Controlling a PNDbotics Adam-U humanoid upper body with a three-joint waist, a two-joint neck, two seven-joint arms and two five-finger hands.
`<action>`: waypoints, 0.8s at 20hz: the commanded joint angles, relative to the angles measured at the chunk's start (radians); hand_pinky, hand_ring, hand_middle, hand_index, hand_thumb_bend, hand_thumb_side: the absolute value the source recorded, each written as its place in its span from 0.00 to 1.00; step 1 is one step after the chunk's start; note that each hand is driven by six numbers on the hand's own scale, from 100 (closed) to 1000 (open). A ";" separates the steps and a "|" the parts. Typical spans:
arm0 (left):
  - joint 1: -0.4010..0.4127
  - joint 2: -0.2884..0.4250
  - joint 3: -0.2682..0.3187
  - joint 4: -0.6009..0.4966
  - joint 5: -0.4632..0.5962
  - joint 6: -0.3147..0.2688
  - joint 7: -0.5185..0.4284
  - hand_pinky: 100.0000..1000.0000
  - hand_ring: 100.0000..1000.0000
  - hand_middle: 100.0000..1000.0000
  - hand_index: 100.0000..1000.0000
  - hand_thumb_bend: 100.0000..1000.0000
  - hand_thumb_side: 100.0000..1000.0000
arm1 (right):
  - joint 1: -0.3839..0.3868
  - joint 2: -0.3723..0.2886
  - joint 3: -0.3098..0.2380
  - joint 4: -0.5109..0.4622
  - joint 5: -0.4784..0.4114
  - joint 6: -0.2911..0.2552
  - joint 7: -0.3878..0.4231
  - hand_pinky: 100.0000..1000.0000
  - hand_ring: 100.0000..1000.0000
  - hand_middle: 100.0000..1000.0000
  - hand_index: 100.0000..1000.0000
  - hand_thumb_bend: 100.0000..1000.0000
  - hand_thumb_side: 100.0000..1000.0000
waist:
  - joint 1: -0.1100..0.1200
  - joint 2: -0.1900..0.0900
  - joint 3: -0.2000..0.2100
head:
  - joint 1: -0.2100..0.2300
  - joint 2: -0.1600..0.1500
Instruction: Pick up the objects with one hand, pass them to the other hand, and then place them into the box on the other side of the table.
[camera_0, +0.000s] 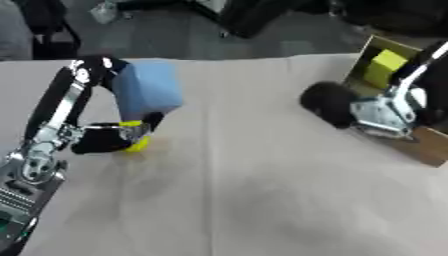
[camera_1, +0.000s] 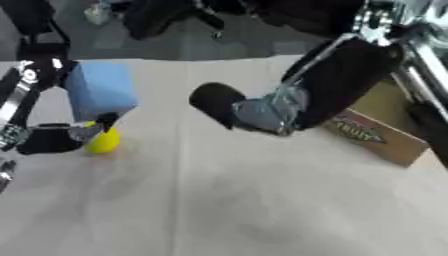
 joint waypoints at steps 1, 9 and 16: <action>-0.011 -0.007 0.000 0.000 -0.020 0.000 0.010 0.54 0.46 0.35 0.53 0.00 0.00 | -0.028 0.012 0.002 -0.014 0.074 -0.026 0.013 0.95 0.89 0.86 0.85 0.13 0.16 | -0.016 -0.036 -0.002 | 0.009 0.005; 0.012 -0.077 0.001 0.041 -0.071 -0.018 0.063 0.53 0.45 0.34 0.53 0.00 0.00 | -0.034 0.074 0.014 -0.008 0.231 -0.037 0.003 0.93 0.88 0.86 0.85 0.18 0.10 | -0.027 -0.036 -0.013 | 0.015 0.010; 0.017 -0.098 0.001 0.037 -0.150 -0.041 0.081 0.52 0.46 0.35 0.53 0.00 0.00 | -0.020 0.127 0.019 0.065 0.361 -0.082 -0.018 0.91 0.84 0.83 0.86 0.27 0.11 | -0.028 -0.035 -0.012 | 0.003 0.012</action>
